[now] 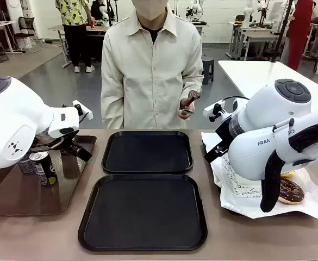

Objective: Set up donuts and drinks on trays.
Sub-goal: Pick up one Pepsi coke and place it on the Flat Tray.

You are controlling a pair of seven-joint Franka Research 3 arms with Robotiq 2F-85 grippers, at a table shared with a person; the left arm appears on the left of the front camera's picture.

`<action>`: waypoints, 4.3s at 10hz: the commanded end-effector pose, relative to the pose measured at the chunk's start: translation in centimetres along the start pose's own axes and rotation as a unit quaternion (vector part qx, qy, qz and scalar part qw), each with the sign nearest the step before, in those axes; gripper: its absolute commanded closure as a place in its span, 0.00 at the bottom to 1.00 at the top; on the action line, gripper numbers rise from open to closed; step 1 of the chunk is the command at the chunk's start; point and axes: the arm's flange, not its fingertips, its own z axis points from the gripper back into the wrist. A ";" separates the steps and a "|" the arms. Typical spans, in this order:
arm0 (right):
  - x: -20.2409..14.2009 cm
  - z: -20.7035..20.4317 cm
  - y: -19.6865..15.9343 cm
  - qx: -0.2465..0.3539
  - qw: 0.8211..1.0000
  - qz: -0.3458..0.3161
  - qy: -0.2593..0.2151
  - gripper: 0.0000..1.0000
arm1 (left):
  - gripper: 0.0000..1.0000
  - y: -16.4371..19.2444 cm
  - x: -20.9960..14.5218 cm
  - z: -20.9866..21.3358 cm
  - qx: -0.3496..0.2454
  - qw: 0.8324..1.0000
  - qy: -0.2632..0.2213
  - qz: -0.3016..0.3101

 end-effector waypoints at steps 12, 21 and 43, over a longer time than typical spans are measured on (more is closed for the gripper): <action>0.0 0.0 0.0 0.000 1.000 0.000 0.000 0.00 | 0.00 0.0 0.0 0.0 0.000 1.000 0.000 0.000; -9.9 14.1 2.9 0.003 0.984 0.002 0.176 0.00 | 0.00 -1.3 -8.7 14.7 -0.002 0.992 0.103 -0.072; -30.9 23.1 -26.4 0.453 0.636 -0.618 -0.092 0.00 | 0.00 23.4 -25.5 26.1 -0.436 0.787 -0.142 0.413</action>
